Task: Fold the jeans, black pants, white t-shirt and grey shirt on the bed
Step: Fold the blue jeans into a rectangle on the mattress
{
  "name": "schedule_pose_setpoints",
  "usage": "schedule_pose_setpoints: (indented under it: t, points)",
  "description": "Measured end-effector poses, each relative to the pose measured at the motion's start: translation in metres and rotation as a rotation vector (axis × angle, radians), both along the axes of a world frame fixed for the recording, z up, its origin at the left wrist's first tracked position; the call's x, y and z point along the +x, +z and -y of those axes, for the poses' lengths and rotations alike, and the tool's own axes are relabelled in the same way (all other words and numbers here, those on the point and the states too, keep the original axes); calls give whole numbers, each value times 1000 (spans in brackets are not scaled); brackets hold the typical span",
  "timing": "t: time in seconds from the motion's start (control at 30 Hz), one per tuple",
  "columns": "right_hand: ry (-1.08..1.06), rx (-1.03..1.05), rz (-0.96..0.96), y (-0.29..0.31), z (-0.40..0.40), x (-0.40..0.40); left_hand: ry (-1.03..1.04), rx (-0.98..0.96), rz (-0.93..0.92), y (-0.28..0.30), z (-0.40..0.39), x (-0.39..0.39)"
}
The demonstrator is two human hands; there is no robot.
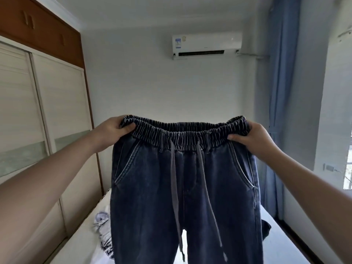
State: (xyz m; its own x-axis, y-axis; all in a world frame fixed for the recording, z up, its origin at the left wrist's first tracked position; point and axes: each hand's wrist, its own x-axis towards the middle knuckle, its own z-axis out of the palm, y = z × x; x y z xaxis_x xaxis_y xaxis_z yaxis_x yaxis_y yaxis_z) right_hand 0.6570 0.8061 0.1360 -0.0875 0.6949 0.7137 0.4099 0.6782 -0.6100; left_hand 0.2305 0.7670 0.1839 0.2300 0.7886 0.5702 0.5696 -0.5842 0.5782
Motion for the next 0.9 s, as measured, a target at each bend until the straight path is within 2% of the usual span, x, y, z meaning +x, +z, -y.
schedule_pose_setpoints:
  t: [0.23,0.37,0.47,0.6,0.73,0.8,0.9]
  points:
    - [-22,-60,-208,7,-7,-9,-99,-45,119,-3,-3,4]
    - [190,-193,-459,12,-3,-16,-245,-193,377,-10,-8,8]
    - [245,-295,-584,15,-2,-20,-287,-263,503,-15,-7,15]
    - [232,-510,-704,13,0,-27,-175,-320,658,-32,-8,33]
    - [254,-864,-756,-3,-2,-35,77,-347,771,-54,-11,57]
    - [259,-936,-795,-14,-5,-38,154,-408,876,-68,-8,73]
    - [222,-953,-881,-29,-6,-48,166,-458,1022,-86,-3,96]
